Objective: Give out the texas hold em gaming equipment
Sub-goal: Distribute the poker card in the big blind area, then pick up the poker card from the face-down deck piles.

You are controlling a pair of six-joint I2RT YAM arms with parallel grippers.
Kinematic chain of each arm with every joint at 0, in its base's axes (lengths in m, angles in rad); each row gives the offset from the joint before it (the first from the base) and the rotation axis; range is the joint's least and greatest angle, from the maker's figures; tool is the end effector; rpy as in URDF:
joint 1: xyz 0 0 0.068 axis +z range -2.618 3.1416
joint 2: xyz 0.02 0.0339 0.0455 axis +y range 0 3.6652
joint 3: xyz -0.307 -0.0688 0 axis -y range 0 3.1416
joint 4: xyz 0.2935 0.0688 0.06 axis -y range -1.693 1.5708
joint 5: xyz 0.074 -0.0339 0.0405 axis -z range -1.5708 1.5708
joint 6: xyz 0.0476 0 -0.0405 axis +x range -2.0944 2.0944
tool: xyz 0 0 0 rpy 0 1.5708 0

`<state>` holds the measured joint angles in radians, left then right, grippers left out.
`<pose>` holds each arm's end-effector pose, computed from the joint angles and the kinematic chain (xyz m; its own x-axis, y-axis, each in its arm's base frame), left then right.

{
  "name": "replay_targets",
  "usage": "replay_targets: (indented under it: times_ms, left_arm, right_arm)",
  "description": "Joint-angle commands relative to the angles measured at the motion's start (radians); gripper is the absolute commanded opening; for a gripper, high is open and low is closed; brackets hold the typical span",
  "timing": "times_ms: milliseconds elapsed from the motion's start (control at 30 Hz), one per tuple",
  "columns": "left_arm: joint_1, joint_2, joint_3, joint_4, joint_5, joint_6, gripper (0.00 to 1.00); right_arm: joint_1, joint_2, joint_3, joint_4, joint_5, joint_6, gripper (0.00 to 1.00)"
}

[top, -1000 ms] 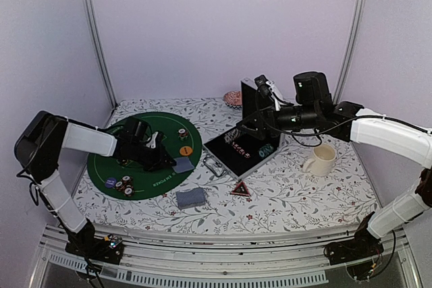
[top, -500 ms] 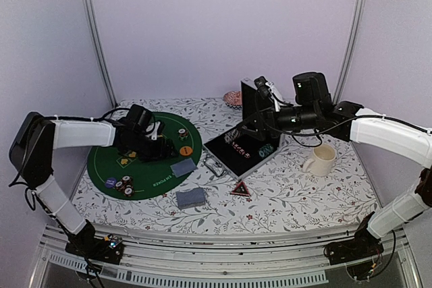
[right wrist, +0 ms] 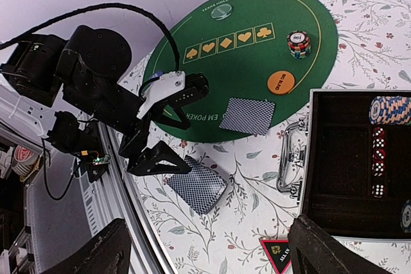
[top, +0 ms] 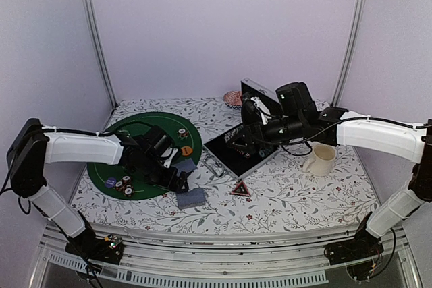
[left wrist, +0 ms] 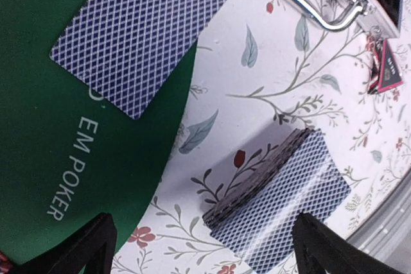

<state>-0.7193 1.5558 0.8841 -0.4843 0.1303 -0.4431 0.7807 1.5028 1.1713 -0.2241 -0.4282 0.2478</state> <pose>0.2452 -0.2229 0.1739 -0.9190 0.2398 -0.3131 0.3306 0.9012 -0.2802 0.2673 0.2926 0.3191 -0.5818 -0.2623 -0.7699 -0.7717 0.4769 0.4207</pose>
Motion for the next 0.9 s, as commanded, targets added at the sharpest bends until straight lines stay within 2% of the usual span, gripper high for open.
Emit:
replay_targets:
  times_ms: [0, 300, 867]
  left_arm:
    - [-0.060, 0.034, -0.007, -0.022, -0.104, -0.042, 0.98]
    - [-0.084, 0.072, -0.031, -0.039, -0.181, -0.049, 0.98]
    - [-0.094, 0.006, -0.049, -0.051, -0.153, -0.040, 0.98]
  right_arm:
    - [0.020, 0.006, 0.002, -0.002, -0.004, 0.017, 0.87]
    - [0.024, 0.003, -0.017, 0.018, -0.007, 0.033, 0.87]
    - [0.023, 0.014, -0.004, 0.010, -0.004, 0.017, 0.87]
